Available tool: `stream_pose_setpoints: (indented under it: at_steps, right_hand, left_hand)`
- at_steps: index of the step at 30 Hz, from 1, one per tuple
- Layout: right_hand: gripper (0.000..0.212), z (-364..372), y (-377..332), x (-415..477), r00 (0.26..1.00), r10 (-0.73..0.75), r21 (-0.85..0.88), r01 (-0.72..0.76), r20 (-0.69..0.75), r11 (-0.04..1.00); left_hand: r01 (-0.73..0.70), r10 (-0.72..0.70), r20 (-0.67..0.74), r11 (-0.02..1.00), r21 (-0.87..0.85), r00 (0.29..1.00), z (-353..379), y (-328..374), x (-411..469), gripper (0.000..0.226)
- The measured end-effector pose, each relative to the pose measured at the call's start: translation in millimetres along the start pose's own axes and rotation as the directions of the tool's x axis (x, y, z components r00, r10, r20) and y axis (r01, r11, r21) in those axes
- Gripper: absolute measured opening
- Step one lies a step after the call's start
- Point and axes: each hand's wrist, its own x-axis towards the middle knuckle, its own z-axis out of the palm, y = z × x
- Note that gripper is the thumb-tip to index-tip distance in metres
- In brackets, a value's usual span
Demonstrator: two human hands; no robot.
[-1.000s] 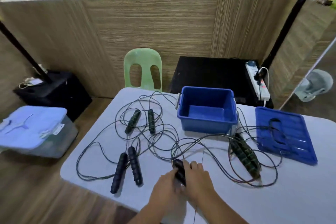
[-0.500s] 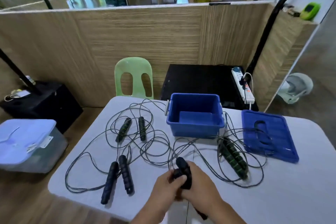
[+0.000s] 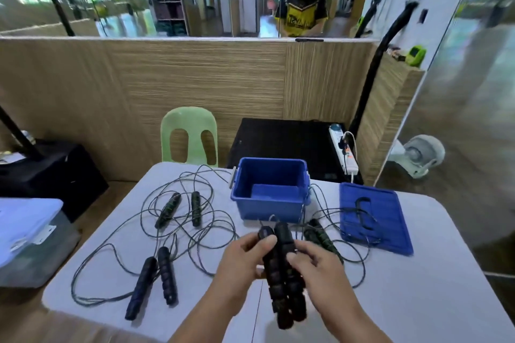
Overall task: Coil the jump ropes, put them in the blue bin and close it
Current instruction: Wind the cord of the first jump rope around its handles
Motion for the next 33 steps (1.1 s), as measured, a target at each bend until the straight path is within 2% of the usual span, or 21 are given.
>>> stream_pose_setpoints:
  at_steps: [7, 10, 12, 16, 20, 23, 25, 26, 28, 29, 31, 33]
  right_hand:
    - [0.024, -24.2, -3.0, -16.9, 0.995, -0.045, 0.034, 0.042, 0.091, 0.999]
    - [0.033, -27.8, -4.4, -21.9, 0.988, -0.046, -0.044, 0.053, 0.148, 0.998]
    - [0.041, -22.3, -4.8, -25.9, 0.986, -0.060, -0.160, 0.085, 0.158, 0.983]
    - [0.057, 1.0, -7.1, -34.4, 0.989, -0.145, -0.399, 0.142, 0.024, 0.906]
    - [0.053, 13.5, -3.3, -32.9, 0.976, -0.201, -0.479, 0.139, -0.080, 0.867]
    - [0.039, 18.7, -3.0, -35.6, 0.978, -0.148, -0.283, 0.101, -0.149, 0.954]
    - [0.027, 24.0, -5.2, -37.2, 0.984, -0.074, 0.026, 0.079, -0.161, 0.997]
    - [0.022, 27.4, -7.8, -37.6, 0.990, -0.028, 0.230, 0.059, -0.137, 0.971]
    - [0.019, 36.3, -12.8, -36.6, 0.998, 0.023, 0.566, 0.015, -0.060, 0.824]
    - [0.022, 41.4, -13.9, -35.7, 0.999, 0.027, 0.661, 0.011, -0.047, 0.750]
    - [0.026, 53.1, -15.4, -32.9, 0.998, 0.006, 0.763, 0.044, -0.063, 0.644]
    - [0.034, 67.4, -16.0, -30.8, 0.996, -0.022, 0.805, 0.084, -0.088, 0.587]
  left_hand:
    - [-0.048, 0.045, 0.028, 0.990, 0.135, 0.999, 15.5, 12.5, -11.8, 0.015]
    - [-0.057, 0.059, -0.010, 0.987, 0.149, 0.998, 20.6, 11.8, -19.0, 0.009]
    - [-0.057, 0.065, -0.046, 0.987, 0.150, 0.997, 24.8, 8.7, -22.9, 0.006]
    - [-0.060, 0.085, -0.118, 0.977, 0.203, 0.989, 30.0, 3.6, -26.9, 0.018]
    - [-0.095, 0.120, -0.079, 0.959, 0.268, 0.990, 25.0, 5.6, -27.5, 0.032]
    - [-0.147, 0.162, -0.039, 0.957, 0.250, 0.986, 18.5, 9.2, -32.5, 0.027]
    - [-0.147, 0.159, -0.041, 0.967, 0.208, 0.986, 8.1, 7.8, -40.4, 0.027]
    - [-0.138, 0.149, -0.037, 0.967, 0.213, 0.988, 0.4, 4.9, -45.0, 0.036]
    - [-0.068, 0.066, 0.016, 0.965, 0.253, 0.998, -18.0, -2.9, -54.4, 0.065]
    - [-0.011, -0.006, 0.064, 0.965, 0.264, 0.998, -26.8, -5.3, -58.3, 0.074]
    - [0.073, -0.129, 0.187, 0.957, 0.281, 0.974, -41.6, -6.1, -63.5, 0.077]
    - [0.037, -0.131, 0.267, 0.942, 0.332, 0.955, -53.3, -3.1, -65.2, 0.072]
